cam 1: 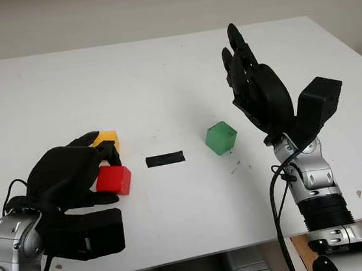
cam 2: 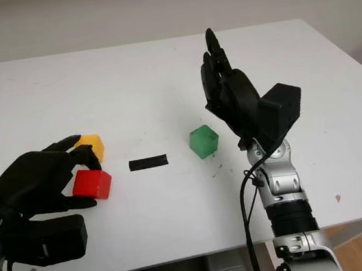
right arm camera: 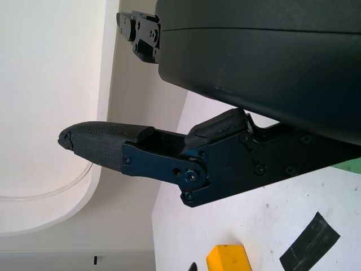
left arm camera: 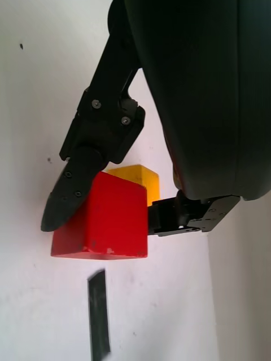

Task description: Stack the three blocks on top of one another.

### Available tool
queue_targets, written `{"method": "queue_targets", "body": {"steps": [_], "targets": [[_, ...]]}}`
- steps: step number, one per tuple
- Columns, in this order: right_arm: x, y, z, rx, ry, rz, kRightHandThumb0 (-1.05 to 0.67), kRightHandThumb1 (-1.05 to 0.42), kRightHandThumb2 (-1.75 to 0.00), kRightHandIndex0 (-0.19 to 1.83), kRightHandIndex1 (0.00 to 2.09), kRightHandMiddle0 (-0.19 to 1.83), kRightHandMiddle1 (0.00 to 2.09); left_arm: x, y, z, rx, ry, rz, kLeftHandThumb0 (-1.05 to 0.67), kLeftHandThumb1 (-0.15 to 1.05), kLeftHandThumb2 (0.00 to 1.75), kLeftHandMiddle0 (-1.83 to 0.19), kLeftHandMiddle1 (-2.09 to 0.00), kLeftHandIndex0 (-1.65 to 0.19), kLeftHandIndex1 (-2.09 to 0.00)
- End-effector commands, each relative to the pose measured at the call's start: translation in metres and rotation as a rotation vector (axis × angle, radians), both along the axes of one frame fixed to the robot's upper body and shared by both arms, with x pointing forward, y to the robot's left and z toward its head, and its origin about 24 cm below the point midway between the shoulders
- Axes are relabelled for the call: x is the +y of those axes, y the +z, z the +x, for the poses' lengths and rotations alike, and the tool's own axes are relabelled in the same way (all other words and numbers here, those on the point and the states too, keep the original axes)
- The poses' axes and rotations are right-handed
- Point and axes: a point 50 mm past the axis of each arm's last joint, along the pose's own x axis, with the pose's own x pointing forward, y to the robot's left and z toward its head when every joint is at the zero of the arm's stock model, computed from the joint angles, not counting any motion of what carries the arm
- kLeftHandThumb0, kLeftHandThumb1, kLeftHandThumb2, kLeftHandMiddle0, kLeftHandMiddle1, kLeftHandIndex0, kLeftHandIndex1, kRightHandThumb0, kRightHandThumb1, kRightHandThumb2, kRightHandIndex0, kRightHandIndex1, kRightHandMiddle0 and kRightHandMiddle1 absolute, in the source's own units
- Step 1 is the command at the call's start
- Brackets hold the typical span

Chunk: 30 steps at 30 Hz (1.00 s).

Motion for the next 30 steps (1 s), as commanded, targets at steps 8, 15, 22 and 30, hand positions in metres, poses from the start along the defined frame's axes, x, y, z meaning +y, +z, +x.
{"method": "queue_targets", "body": {"steps": [8, 15, 22, 30], "targets": [[0.004, 0.003, -0.001, -0.02, -0.011, 0.003, -0.79, -1.05, -0.65, -0.19, 0.0, -0.19, 0.0, -0.01, 0.053, -0.003, -0.133, -0.133, 0.048, -0.4, 0.98, 0.05, -0.19, -0.05, -0.34, -1.52], [0.005, 0.004, -0.001, -0.028, -0.017, -0.009, -0.79, -1.05, -0.66, -0.19, 0.0, -0.19, 0.0, -0.022, 0.082, 0.014, -0.142, -0.202, 0.159, -0.39, 0.92, 0.04, -0.21, -0.06, -0.47, -1.39], [0.005, 0.005, 0.0, -0.031, -0.021, -0.011, -0.8, -1.05, -0.64, -0.19, 0.0, -0.19, 0.0, -0.04, 0.091, 0.041, 0.005, -0.284, 0.131, -0.39, 0.87, 0.05, -0.22, -0.06, -0.6, -1.2], [0.005, 0.006, -0.001, -0.031, -0.028, -0.009, -0.8, -1.05, -0.63, -0.19, 0.0, -0.19, 0.0, -0.062, 0.083, 0.072, 0.157, -0.348, 0.08, -0.41, 0.94, 0.06, -0.2, -0.05, -0.48, -1.27]]}}
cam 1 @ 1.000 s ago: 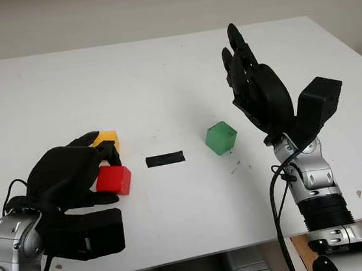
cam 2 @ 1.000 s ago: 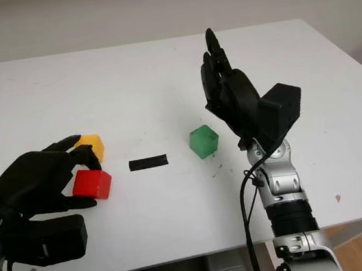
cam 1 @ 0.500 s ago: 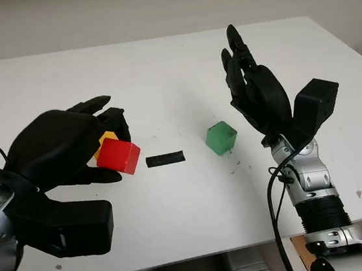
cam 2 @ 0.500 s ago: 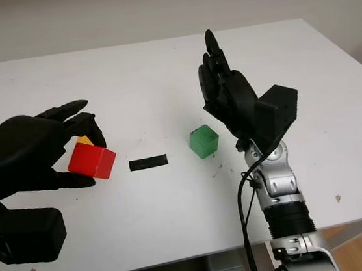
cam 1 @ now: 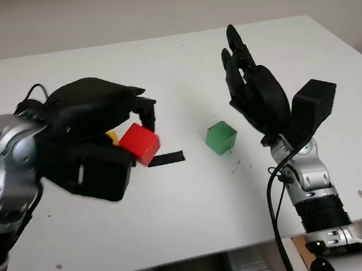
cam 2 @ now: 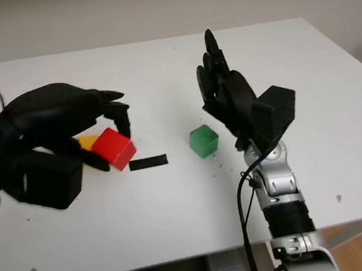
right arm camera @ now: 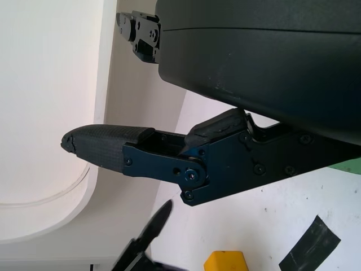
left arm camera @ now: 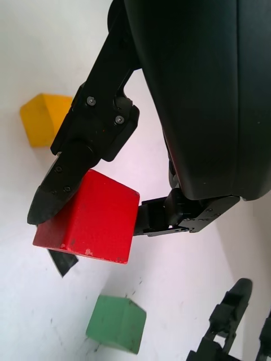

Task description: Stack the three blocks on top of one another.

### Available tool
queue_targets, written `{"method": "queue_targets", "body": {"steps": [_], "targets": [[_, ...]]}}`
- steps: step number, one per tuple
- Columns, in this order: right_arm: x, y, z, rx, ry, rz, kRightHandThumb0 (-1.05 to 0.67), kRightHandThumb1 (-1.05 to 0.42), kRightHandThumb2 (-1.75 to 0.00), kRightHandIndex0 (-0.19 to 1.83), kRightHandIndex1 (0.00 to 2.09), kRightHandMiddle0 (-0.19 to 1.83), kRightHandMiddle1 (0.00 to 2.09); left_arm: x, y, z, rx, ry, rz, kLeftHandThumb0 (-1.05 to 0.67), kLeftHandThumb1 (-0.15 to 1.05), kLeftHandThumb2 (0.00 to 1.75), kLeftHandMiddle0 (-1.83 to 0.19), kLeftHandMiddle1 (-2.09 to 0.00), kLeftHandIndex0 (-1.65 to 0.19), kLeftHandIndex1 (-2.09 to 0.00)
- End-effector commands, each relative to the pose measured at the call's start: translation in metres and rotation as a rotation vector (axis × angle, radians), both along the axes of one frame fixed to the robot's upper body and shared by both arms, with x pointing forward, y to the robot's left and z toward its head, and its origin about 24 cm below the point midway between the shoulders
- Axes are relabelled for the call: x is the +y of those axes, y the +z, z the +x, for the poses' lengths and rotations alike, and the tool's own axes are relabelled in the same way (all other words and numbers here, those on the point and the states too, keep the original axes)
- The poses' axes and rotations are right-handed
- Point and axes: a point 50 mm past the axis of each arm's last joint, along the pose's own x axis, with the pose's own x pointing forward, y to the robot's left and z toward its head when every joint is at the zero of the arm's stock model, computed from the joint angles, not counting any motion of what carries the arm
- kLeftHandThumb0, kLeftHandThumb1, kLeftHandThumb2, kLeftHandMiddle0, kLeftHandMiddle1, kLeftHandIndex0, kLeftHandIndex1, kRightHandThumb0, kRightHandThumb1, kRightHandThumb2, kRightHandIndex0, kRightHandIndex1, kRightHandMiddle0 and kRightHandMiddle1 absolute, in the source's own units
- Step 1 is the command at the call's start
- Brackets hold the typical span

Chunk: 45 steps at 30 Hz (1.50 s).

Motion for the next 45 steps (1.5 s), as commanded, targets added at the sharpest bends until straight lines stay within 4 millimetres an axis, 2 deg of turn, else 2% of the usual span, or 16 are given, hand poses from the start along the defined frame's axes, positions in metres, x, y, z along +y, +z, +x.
{"method": "queue_targets", "body": {"steps": [1, 11, 17, 26, 35, 45], "targets": [[0.0, 0.007, 0.0, -0.029, -0.002, 0.004, -0.8, -1.05, -0.63, -0.19, 0.0, -0.19, 0.0, -0.007, 0.002, 0.007, 0.014, -0.021, -0.011, -0.42, 0.95, 0.06, -0.19, -0.05, -0.46, -1.29], [0.0, 0.007, -0.001, -0.035, -0.01, 0.0, -0.8, -1.05, -0.63, -0.19, 0.0, -0.19, 0.0, -0.012, -0.012, 0.026, 0.029, -0.02, -0.055, -0.43, 0.96, 0.05, -0.15, -0.05, -0.39, -1.44], [0.0, 0.007, -0.002, -0.033, -0.012, 0.005, -0.81, -1.05, -0.63, -0.19, 0.0, -0.19, 0.0, -0.015, -0.02, 0.034, 0.012, 0.016, -0.054, -0.41, 0.96, 0.05, -0.15, -0.05, -0.36, -1.45], [-0.002, 0.006, -0.003, -0.041, -0.021, 0.009, -0.8, -1.05, -0.64, -0.19, 0.0, -0.19, 0.0, -0.02, -0.039, 0.034, -0.061, 0.045, 0.025, -0.39, 0.95, 0.05, -0.12, -0.05, -0.4, -1.33], [-0.001, 0.006, -0.004, -0.047, -0.031, 0.011, -0.8, -1.05, -0.64, -0.19, 0.0, -0.19, 0.0, -0.018, -0.056, 0.031, -0.046, 0.038, 0.032, -0.34, 0.92, 0.05, -0.12, -0.05, -0.41, -1.32], [-0.002, 0.006, -0.005, -0.052, -0.035, 0.01, -0.79, -1.05, -0.65, -0.19, 0.0, -0.19, 0.0, -0.019, -0.063, 0.03, -0.021, 0.036, 0.047, -0.36, 0.92, 0.05, -0.11, -0.05, -0.42, -1.32]]}}
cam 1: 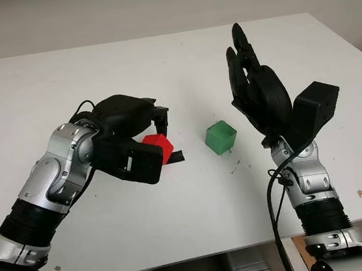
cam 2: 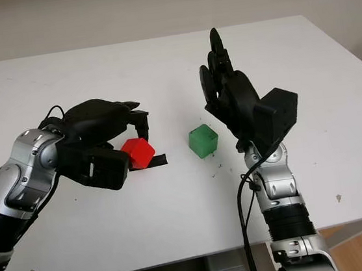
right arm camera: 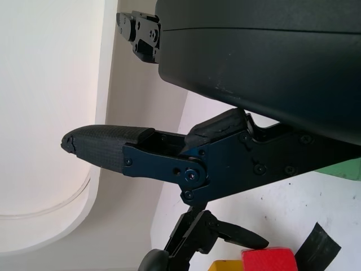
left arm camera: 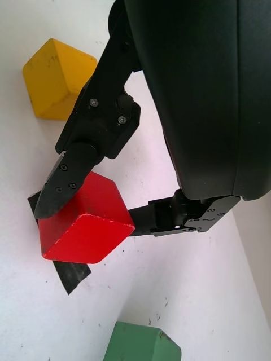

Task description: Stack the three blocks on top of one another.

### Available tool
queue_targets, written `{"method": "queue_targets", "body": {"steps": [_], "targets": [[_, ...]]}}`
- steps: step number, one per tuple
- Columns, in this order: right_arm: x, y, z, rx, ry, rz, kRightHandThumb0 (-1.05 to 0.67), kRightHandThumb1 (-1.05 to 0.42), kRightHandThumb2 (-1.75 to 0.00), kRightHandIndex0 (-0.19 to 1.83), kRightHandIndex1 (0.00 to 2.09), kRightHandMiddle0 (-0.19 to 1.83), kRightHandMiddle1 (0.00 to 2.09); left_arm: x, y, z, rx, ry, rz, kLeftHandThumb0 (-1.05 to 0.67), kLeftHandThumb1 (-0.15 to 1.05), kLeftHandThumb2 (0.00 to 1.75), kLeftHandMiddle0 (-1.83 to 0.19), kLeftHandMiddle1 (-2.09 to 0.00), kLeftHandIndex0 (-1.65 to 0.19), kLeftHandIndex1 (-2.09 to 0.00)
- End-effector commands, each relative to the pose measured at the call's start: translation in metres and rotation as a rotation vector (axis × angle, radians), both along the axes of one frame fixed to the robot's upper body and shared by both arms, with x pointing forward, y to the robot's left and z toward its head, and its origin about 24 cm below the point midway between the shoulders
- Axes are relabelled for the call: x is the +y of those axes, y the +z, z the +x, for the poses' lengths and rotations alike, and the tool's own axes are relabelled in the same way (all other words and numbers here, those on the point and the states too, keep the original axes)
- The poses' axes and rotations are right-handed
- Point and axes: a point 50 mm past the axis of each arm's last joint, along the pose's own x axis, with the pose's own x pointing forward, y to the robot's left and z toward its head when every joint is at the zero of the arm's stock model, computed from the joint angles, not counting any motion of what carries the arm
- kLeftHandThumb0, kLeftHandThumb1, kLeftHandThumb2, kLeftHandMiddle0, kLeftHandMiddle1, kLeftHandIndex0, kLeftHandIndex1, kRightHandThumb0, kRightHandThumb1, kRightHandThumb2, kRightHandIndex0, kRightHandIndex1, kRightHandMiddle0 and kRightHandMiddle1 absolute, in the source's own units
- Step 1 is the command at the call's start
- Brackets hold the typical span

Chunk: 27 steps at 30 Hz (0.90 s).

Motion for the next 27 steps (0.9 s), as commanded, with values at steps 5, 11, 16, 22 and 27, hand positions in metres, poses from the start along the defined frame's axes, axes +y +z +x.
{"method": "queue_targets", "body": {"steps": [5, 11, 16, 22, 27], "targets": [[0.001, 0.006, -0.002, -0.03, 0.003, 0.004, -0.8, -1.05, -0.65, -0.19, 0.0, -0.19, 0.0, 0.0, -0.006, 0.0, 0.018, 0.004, -0.023, -0.35, 0.91, 0.05, -0.13, -0.06, -0.43, -1.3], [0.001, 0.006, -0.002, -0.032, -0.001, 0.007, -0.8, -1.05, -0.64, -0.19, 0.0, -0.19, 0.0, 0.002, -0.009, 0.002, 0.012, 0.012, -0.06, -0.38, 0.95, 0.06, -0.11, -0.05, -0.37, -1.36], [0.002, 0.005, -0.002, -0.028, -0.008, 0.012, -0.8, -1.05, -0.64, -0.19, 0.0, -0.19, 0.0, 0.005, -0.013, 0.005, 0.015, 0.03, -0.097, -0.37, 0.96, 0.06, -0.09, -0.05, -0.33, -1.42], [0.001, 0.004, -0.003, -0.026, -0.009, 0.006, -0.81, -1.05, -0.63, -0.19, 0.0, -0.19, 0.0, 0.004, -0.019, 0.006, -0.026, 0.025, -0.076, -0.36, 0.95, 0.05, -0.11, -0.06, -0.34, -1.41], [0.001, 0.004, -0.003, -0.021, -0.005, 0.01, -0.81, -1.05, -0.63, -0.19, 0.0, -0.19, 0.0, 0.001, -0.022, 0.007, -0.069, 0.004, -0.055, -0.37, 0.93, 0.05, -0.13, -0.06, -0.38, -1.4]]}}
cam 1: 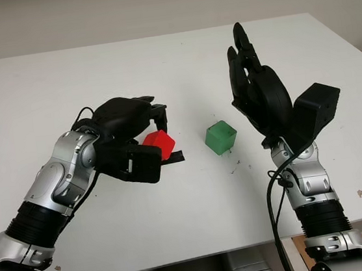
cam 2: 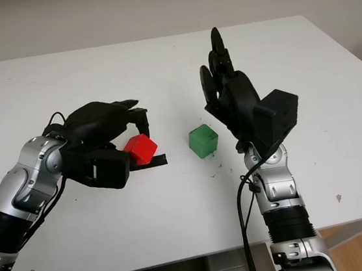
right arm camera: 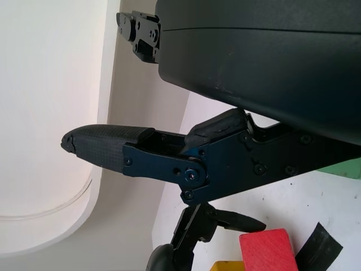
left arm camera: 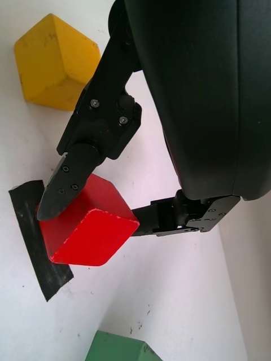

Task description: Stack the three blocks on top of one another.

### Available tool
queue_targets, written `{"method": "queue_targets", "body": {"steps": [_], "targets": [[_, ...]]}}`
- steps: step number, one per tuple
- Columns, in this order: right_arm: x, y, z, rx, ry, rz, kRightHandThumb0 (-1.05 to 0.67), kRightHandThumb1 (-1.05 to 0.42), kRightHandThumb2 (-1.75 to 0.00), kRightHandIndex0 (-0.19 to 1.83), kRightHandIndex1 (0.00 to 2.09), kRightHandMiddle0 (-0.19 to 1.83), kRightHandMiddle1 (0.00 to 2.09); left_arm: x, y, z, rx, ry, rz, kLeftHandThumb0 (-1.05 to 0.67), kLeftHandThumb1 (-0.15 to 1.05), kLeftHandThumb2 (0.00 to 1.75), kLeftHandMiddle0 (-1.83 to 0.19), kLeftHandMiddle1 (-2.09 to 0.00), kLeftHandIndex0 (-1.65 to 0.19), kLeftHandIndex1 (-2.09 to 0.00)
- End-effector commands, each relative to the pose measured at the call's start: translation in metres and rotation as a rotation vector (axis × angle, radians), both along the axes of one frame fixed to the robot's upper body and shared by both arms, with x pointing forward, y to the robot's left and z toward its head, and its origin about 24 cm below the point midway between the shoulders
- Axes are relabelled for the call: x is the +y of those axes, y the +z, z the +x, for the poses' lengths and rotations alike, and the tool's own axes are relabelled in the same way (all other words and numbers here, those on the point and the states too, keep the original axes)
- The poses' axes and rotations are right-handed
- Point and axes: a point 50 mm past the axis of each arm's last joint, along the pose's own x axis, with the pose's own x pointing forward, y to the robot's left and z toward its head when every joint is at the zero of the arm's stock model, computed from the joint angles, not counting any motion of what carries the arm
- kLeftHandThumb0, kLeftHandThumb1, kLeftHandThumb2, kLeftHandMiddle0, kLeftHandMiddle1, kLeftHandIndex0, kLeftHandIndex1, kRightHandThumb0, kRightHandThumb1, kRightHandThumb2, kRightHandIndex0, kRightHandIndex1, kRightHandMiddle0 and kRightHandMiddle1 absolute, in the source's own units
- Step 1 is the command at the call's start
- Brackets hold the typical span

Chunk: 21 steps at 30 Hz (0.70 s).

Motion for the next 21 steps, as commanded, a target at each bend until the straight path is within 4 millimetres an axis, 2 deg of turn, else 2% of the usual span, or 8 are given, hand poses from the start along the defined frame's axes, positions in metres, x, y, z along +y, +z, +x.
{"method": "queue_targets", "body": {"steps": [1, 17, 19, 21], "targets": [[0.0004, 0.0043, -0.0016, -0.018, 0.003, 0.006, -0.81, -1.05, -0.63, -0.19, 0.0, -0.19, 0.0, -0.0018, -0.008, -0.0007, 0.006, -0.008, 0.014, -0.37, 0.93, 0.05, -0.14, -0.06, -0.39, -1.39], [0.0007, 0.0045, -0.0018, -0.018, -0.002, 0.01, -0.81, -1.05, -0.63, -0.19, 0.0, -0.19, 0.0, -0.0068, -0.0099, -0.0032, 0.066, -0.034, 0.067, -0.38, 0.93, 0.06, -0.12, -0.05, -0.4, -1.33], [0.0008, 0.0045, -0.0019, -0.02, -0.003, 0.005, -0.81, -1.05, -0.63, -0.19, 0.0, -0.19, 0.0, -0.0074, -0.0101, -0.0039, 0.081, -0.043, 0.094, -0.43, 0.93, 0.05, -0.08, -0.05, -0.38, -1.11], [0.0009, 0.0046, -0.0019, -0.025, -0.006, 0.005, -0.81, -1.05, -0.63, -0.19, 0.0, -0.19, 0.0, -0.0078, -0.0103, -0.0051, 0.091, -0.06, 0.125, -0.53, 0.93, 0.05, -0.01, -0.05, -0.37, -0.58]]}}
